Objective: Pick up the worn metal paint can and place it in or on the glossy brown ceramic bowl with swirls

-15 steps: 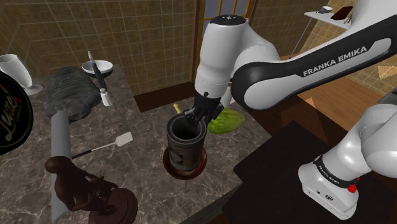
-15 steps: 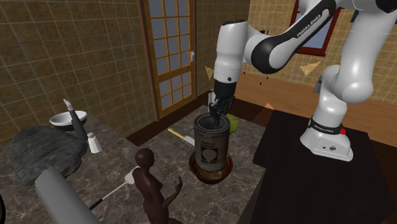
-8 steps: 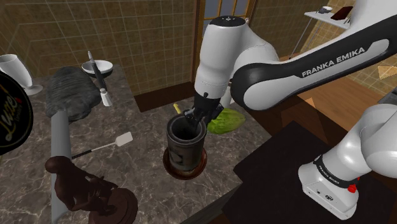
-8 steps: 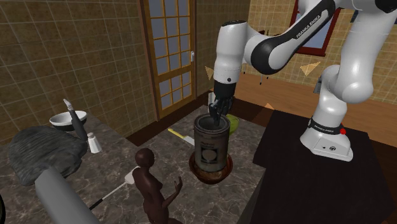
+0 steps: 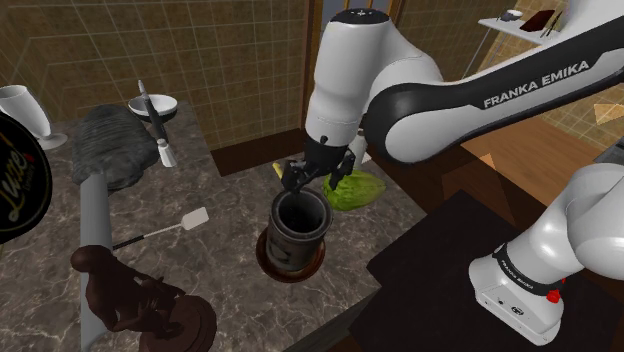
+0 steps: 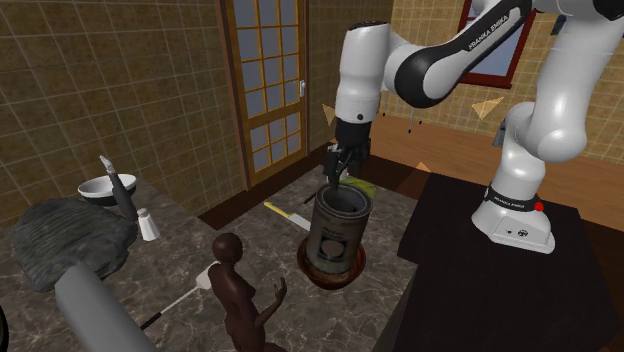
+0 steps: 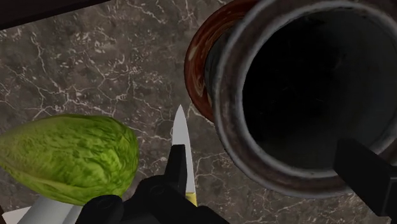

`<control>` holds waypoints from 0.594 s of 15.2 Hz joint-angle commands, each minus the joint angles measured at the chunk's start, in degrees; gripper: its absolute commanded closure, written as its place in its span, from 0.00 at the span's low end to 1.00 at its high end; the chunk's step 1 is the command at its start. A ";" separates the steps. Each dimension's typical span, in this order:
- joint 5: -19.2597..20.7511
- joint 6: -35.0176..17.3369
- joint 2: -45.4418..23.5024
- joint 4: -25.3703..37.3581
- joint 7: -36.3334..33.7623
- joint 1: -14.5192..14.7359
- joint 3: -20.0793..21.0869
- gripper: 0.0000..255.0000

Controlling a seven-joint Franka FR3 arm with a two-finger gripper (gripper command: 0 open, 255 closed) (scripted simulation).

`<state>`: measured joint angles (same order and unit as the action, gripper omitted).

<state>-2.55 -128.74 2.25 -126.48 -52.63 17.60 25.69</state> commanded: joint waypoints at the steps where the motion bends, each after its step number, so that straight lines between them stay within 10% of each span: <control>1: -1.19 3.27 2.40 1.02 0.85 -0.07 -0.21 0.00; 9: -1.52 4.78 3.19 1.80 1.11 -0.07 -0.36 0.00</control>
<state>-4.07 -123.97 5.42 -124.67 -51.52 17.53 25.33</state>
